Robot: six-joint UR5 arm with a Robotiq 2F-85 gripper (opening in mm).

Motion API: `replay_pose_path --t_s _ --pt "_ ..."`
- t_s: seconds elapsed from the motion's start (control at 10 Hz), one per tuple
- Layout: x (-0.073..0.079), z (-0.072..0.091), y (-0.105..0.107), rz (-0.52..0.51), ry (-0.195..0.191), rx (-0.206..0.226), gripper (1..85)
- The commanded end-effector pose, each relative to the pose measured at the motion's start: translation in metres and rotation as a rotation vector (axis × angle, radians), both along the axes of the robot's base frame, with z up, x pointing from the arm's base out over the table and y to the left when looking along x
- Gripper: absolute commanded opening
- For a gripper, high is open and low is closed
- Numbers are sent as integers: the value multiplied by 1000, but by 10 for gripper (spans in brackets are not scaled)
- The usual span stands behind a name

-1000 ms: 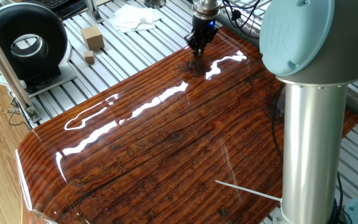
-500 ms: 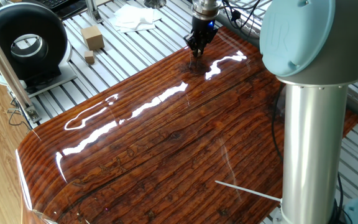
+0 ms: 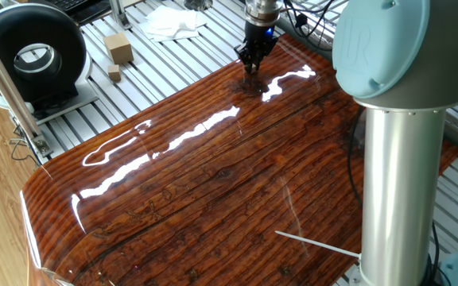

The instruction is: Hold a small block with the gripper and sweep it from left to right on the table

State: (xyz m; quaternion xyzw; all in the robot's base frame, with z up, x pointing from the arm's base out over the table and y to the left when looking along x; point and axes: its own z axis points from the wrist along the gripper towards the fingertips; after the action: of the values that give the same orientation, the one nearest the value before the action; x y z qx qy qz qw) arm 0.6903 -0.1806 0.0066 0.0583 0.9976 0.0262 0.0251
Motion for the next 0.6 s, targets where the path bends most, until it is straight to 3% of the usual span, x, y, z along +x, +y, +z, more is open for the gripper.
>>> replay_pose_path --t_s 0.0,0.2,0.5 --pt "5 -4 1 -8 -18 4 10" --pt "6 -7 2 -13 -19 3 10" --pt "3 6 5 -17 -11 9 10"
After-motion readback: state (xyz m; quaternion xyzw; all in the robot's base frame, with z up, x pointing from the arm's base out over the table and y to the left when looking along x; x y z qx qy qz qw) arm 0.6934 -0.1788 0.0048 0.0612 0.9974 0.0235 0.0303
